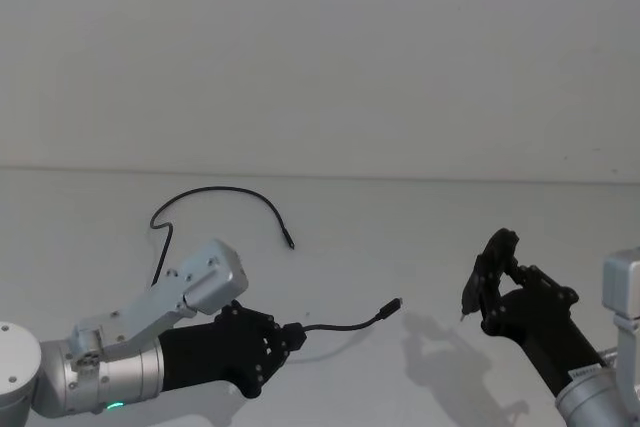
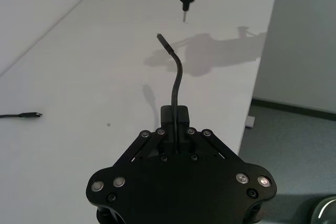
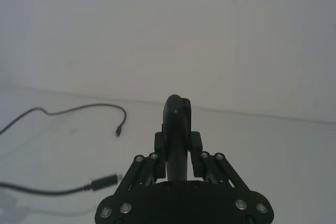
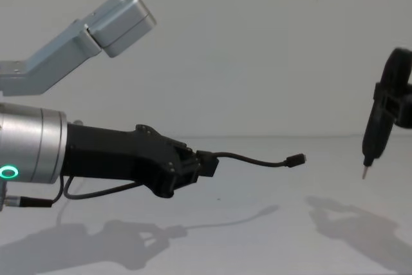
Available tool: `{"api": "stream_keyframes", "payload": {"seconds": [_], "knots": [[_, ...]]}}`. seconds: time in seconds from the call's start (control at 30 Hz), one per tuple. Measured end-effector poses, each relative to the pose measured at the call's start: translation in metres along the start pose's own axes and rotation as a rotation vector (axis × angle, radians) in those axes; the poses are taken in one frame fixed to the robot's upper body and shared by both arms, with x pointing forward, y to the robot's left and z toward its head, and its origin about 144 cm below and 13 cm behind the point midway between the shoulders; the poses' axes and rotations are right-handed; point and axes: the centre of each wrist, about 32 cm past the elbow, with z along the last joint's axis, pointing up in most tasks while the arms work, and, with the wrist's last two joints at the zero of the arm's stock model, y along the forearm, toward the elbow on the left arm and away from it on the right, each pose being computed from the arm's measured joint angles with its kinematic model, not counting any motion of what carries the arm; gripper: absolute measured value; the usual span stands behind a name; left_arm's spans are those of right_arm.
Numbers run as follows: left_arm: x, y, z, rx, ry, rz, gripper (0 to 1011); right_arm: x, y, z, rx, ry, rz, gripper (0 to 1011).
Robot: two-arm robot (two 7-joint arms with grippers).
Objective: Pick up the data cable with the one hand.
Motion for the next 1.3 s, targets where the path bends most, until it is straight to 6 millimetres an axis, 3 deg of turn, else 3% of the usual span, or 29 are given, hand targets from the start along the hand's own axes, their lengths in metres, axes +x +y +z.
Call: {"api": "stream_keyframes", "payload": {"seconds": [0.53,1.3], "knots": [[-0.001,0.004,0.000,0.004,0.000,-0.003,43,-0.012,0.018,0.013,0.053,0.074,-0.028,269],[-0.002,0.005,0.000,0.004,-0.001,-0.005,43,-0.018,0.028,0.017,-0.018,0.169,0.042,269]]}}
